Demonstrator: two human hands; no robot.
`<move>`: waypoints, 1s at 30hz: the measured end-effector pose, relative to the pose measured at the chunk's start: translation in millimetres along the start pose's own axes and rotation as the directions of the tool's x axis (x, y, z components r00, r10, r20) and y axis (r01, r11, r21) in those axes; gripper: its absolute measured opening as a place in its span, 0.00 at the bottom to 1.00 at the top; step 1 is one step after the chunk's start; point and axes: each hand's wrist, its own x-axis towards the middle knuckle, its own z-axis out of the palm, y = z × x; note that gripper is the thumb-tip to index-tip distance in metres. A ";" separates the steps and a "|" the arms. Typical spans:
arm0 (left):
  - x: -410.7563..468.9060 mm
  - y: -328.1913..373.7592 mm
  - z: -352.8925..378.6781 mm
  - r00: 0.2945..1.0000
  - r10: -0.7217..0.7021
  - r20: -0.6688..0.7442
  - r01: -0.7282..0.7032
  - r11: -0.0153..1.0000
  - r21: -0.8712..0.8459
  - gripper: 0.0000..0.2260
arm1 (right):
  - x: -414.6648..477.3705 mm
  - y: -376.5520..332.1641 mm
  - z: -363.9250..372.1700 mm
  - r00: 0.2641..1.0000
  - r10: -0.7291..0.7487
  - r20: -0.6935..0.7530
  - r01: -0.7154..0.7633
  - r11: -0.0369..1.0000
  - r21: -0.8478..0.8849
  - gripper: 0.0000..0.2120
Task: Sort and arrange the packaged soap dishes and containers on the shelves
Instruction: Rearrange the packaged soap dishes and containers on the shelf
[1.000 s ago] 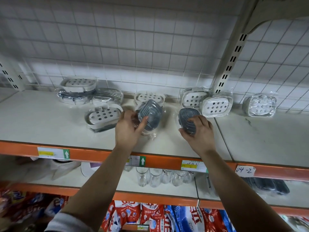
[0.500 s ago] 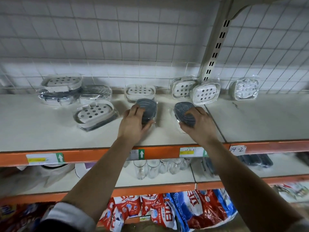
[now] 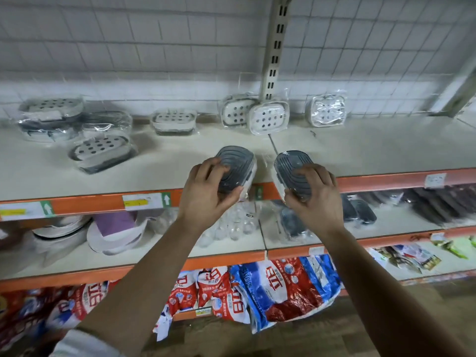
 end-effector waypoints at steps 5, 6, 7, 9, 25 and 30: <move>-21.1 86.9 38.0 1.000 -0.002 -0.024 0.002 1.000 0.007 0.23 | -55.2 71.0 -68.0 0.999 0.015 -0.040 -0.014 1.000 0.007 0.20; -28.0 109.3 47.0 0.999 -0.016 -0.036 0.016 1.000 0.002 0.23 | -68.2 88.3 -83.3 0.999 0.025 -0.033 -0.025 1.000 0.015 0.19; -34.9 129.5 55.6 0.998 -0.030 -0.049 0.030 1.000 -0.008 0.23 | -79.7 103.5 -96.4 0.999 0.032 -0.024 -0.032 0.999 0.022 0.19; -49.5 167.8 74.0 0.997 -0.055 -0.046 0.054 0.998 -0.028 0.24 | -100.9 133.1 -118.3 0.999 0.041 0.013 -0.042 0.998 0.036 0.19; -74.7 251.1 265.6 0.950 -0.206 0.236 0.210 0.978 0.007 0.24 | -171.9 313.0 -78.8 0.937 0.301 0.179 -0.307 0.952 0.004 0.19; -59.1 246.5 317.8 0.955 -0.250 0.160 0.263 0.962 -0.066 0.24 | -163.1 357.4 -48.8 0.936 0.307 0.172 -0.315 0.949 0.021 0.19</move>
